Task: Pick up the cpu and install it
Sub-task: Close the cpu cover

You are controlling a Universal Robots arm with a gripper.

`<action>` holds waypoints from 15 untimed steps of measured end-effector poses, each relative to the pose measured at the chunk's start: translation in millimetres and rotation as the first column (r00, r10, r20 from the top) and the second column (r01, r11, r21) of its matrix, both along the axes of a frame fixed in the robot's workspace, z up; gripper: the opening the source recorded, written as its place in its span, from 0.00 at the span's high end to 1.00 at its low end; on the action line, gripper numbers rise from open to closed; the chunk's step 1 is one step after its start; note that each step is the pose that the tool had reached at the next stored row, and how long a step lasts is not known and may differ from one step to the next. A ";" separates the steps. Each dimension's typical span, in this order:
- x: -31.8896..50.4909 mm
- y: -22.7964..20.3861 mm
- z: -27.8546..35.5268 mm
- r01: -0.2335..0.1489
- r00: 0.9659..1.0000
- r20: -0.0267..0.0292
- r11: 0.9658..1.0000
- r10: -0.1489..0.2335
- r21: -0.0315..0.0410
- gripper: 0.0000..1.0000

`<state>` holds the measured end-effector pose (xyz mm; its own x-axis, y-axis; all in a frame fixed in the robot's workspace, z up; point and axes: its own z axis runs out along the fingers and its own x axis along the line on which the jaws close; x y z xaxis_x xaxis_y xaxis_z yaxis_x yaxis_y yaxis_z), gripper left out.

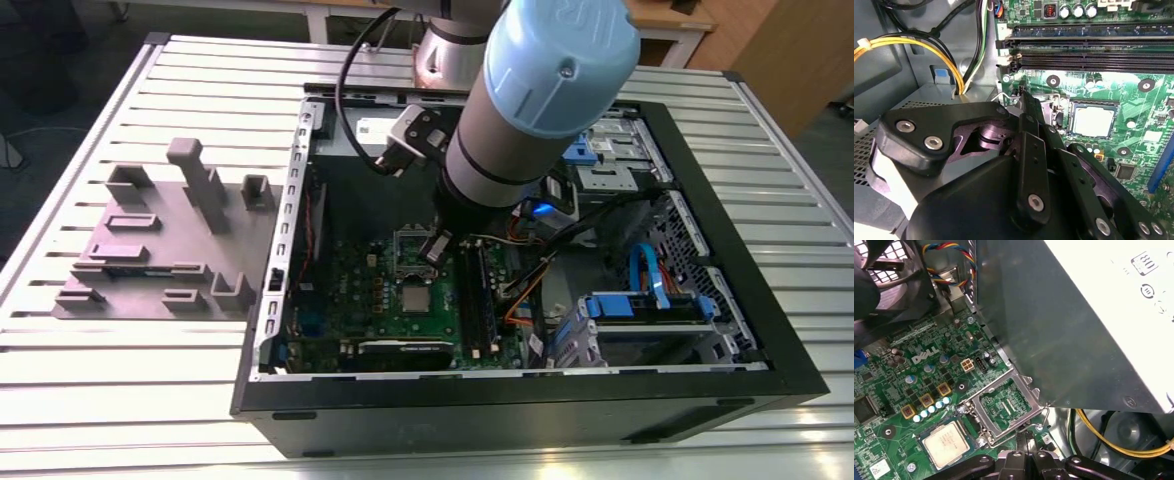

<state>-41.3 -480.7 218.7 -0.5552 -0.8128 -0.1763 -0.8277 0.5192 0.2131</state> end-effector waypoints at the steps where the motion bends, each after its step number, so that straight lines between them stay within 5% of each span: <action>1: 0.1 0.2 -0.2 0.000 1.000 0.000 1.000 0.000 0.001 0.90; 4: 0.5 2.2 -1.4 0.000 1.000 0.000 1.000 0.000 0.008 0.90; 12: 5.2 5.6 -7.7 -0.001 1.000 0.000 0.999 0.001 0.049 0.90; 15: 7.2 7.0 -10.1 -0.001 1.000 0.000 0.998 0.001 0.057 0.90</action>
<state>-34.1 -473.7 208.6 -0.5548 -0.8018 -0.2221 -0.8280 0.5058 0.2422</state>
